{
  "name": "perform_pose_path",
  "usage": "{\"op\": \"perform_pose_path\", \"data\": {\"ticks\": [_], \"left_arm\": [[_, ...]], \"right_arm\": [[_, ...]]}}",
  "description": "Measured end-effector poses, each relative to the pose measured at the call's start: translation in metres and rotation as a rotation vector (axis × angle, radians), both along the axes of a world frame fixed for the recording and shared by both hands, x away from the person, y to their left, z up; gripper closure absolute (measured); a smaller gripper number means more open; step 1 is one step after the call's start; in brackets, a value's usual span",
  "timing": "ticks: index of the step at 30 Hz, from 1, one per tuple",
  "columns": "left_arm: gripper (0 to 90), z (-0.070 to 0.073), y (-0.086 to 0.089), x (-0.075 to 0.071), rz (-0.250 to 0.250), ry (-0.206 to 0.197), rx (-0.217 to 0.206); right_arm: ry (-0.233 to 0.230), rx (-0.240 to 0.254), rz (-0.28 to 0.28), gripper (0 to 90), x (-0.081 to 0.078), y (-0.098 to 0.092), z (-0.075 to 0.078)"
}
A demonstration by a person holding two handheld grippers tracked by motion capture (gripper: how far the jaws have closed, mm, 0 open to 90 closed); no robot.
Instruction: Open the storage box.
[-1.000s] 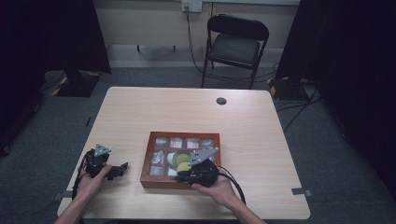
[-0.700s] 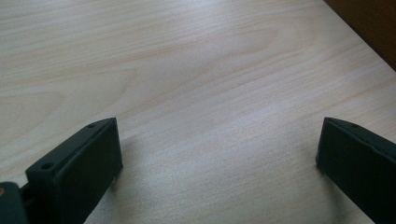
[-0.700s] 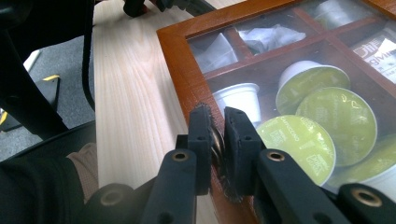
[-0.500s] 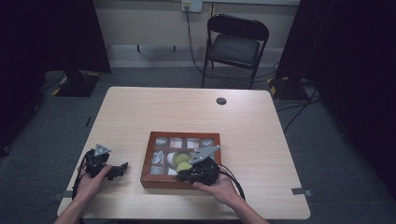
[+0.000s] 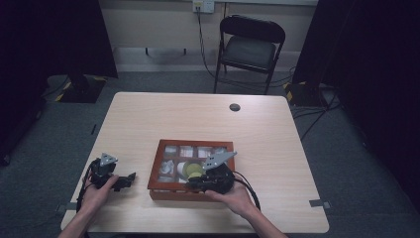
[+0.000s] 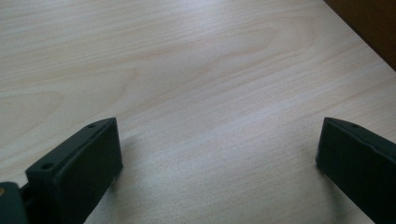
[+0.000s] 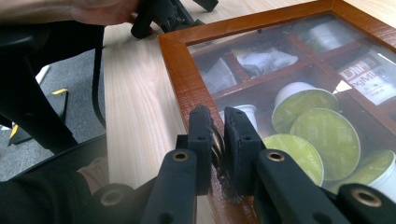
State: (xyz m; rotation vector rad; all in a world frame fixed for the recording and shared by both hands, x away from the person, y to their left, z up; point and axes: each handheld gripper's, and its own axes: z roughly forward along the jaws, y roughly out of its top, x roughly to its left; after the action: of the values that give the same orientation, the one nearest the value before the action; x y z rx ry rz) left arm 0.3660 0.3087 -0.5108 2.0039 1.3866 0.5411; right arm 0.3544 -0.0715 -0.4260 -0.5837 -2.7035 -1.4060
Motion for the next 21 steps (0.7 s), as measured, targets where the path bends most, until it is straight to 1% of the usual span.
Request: {"op": "perform_pose_path", "data": {"ticks": [9, 21], "left_arm": [[0.0, 0.0, 0.0, 0.0, 0.0, 0.0, 0.0], [0.0, 0.0, 0.0, 0.0, -0.001, 0.0, -0.002]], "right_arm": [[0.004, 0.005, -0.006, 81.4, 0.002, 0.0, 0.007], [-0.004, 0.035, -0.021, 81.4, 0.005, -0.002, 0.02]]}}
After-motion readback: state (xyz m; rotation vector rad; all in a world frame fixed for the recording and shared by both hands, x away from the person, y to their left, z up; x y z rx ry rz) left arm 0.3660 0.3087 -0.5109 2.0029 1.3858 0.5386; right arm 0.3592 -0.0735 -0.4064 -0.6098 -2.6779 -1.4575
